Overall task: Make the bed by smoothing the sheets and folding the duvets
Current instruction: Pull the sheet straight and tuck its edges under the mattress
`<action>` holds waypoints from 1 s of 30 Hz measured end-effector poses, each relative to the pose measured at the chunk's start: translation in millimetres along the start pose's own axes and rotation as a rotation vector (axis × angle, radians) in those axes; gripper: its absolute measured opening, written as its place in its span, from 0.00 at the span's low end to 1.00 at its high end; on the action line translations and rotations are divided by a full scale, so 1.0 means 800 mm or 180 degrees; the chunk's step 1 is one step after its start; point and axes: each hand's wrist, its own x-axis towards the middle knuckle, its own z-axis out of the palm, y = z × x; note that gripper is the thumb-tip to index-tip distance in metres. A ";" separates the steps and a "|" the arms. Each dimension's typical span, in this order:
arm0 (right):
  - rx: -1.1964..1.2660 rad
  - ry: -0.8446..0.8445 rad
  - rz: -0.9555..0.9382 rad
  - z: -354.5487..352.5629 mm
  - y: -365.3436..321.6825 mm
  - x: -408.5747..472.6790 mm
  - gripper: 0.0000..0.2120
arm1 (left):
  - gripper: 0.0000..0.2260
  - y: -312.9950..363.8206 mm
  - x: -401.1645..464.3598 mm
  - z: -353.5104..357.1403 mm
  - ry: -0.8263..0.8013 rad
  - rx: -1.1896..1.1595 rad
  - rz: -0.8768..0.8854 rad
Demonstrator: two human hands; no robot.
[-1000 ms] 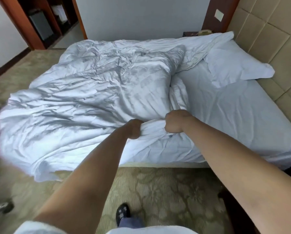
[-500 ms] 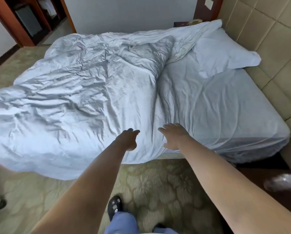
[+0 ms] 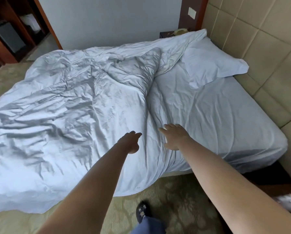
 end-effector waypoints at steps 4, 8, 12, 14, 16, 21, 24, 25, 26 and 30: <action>-0.0040 -0.0108 0.0058 -0.027 0.020 0.053 0.33 | 0.30 -0.010 0.068 -0.041 0.0017 -0.0117 0.0086; -0.0053 -0.0112 0.0128 -0.046 0.039 0.101 0.30 | 0.30 -0.016 0.128 -0.075 -0.0020 -0.0059 0.0131; -0.0080 -0.0102 0.0169 -0.052 0.061 0.150 0.28 | 0.30 -0.010 0.173 -0.098 -0.0057 -0.0157 0.0248; -0.0070 -0.0076 0.0161 -0.054 0.074 0.178 0.27 | 0.30 -0.009 0.199 -0.103 -0.0102 -0.0112 0.0291; -0.0055 -0.0069 0.0140 -0.055 0.087 0.205 0.26 | 0.30 -0.010 0.225 -0.107 -0.0102 -0.0076 0.0293; -0.0022 -0.0121 0.0025 -0.052 0.134 0.298 0.26 | 0.29 -0.010 0.308 -0.121 -0.0070 0.0155 0.0208; 0.0038 -0.0199 -0.0085 -0.050 0.160 0.361 0.25 | 0.30 -0.010 0.368 -0.133 -0.0249 0.0258 0.0163; 0.0073 -0.0245 -0.0129 -0.049 0.167 0.382 0.25 | 0.31 -0.009 0.388 -0.135 -0.0350 0.0301 0.0170; 0.0100 -0.0271 -0.0157 -0.046 0.175 0.403 0.24 | 0.32 -0.008 0.409 -0.135 -0.0444 0.0366 0.0169; 0.0251 -0.0332 -0.0149 -0.029 0.203 0.487 0.23 | 0.37 -0.013 0.487 -0.126 -0.0505 0.0351 -0.0189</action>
